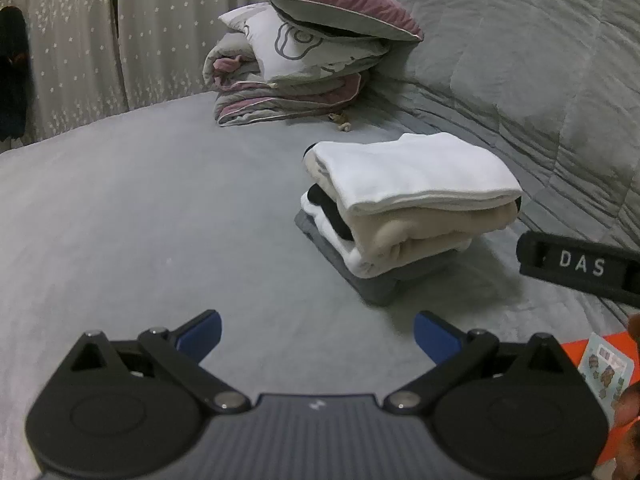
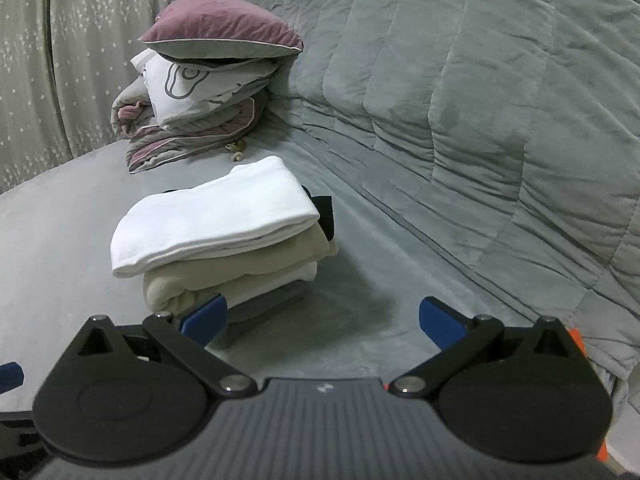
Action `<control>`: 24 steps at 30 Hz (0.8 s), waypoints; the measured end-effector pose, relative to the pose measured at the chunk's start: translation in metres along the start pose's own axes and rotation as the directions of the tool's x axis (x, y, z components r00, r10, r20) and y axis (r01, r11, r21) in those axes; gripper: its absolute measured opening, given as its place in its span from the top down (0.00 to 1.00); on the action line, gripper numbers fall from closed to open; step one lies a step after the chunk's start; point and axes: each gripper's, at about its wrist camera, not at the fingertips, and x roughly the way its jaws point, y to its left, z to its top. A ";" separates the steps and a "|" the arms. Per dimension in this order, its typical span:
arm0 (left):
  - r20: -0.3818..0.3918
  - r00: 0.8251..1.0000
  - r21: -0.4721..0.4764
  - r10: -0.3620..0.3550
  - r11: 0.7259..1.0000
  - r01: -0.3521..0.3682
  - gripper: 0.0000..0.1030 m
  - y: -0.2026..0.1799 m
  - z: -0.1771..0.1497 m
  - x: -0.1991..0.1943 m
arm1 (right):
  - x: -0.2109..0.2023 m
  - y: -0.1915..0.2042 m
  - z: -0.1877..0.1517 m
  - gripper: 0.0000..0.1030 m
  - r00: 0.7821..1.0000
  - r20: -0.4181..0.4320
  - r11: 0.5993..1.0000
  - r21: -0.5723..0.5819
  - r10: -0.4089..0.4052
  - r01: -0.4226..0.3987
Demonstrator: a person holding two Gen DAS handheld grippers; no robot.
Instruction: Fold clothes
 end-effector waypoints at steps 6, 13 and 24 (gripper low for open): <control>-0.001 1.000 -0.008 -0.005 1.000 0.005 0.01 0.002 -0.001 0.000 | -0.002 0.005 0.001 0.00 1.000 0.007 1.000 -0.019 -0.002 0.002; 0.010 1.000 0.003 -0.026 1.000 0.026 0.00 -0.002 0.001 -0.003 | -0.009 0.004 0.002 0.00 0.999 0.028 0.999 -0.033 -0.032 0.033; 0.031 0.999 0.026 -0.039 0.999 0.039 0.01 -0.014 0.006 -0.004 | -0.010 -0.005 0.003 0.00 0.997 0.037 0.997 -0.032 -0.066 0.067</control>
